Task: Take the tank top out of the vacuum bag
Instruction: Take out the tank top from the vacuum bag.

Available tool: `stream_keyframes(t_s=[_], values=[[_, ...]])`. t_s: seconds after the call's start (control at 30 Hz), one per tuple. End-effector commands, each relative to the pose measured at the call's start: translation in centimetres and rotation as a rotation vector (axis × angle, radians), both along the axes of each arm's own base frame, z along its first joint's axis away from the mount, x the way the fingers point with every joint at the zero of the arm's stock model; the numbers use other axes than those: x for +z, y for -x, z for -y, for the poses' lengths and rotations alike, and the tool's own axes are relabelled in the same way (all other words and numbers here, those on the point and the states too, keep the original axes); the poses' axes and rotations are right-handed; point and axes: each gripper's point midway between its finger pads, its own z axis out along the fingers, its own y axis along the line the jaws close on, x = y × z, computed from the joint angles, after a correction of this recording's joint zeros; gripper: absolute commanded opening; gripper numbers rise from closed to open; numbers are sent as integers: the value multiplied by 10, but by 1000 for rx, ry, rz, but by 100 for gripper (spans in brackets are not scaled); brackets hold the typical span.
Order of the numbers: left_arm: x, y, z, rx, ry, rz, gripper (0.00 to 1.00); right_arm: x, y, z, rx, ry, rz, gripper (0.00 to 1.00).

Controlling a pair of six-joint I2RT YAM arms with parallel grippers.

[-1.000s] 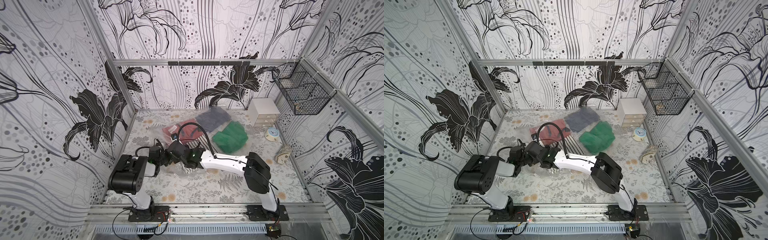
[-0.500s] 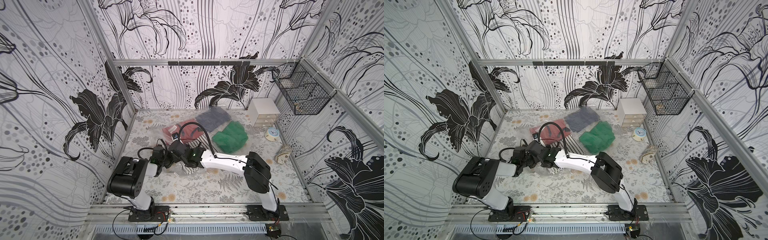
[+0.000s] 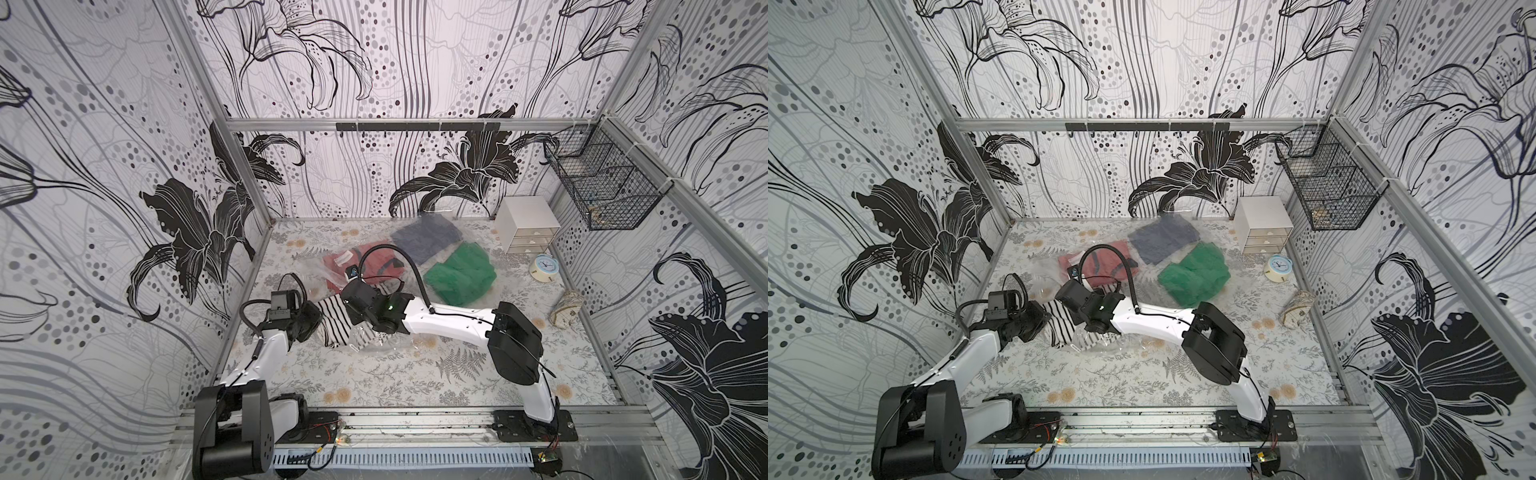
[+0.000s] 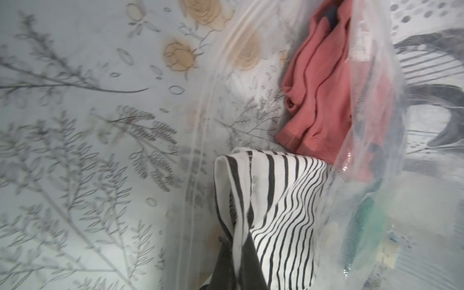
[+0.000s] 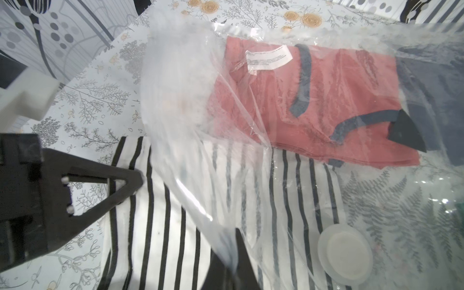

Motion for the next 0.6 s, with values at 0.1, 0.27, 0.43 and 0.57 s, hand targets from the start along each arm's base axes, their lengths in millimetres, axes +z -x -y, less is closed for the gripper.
stream_keyframes(t_s=[0.1, 0.27, 0.43, 0.57], values=[[14, 8, -18, -5, -25, -33, 0, -1, 14, -11, 68, 12, -2, 0], [4, 8, -27, 7, -39, -87, 0, -1, 15, -13, 82, 9, -1, 0], [16, 10, -51, 59, -130, -102, 0, 1, 13, -8, 71, 24, 21, 0], [41, 11, -74, 72, -233, -144, 0, 1, 15, -11, 91, 22, 17, 0]])
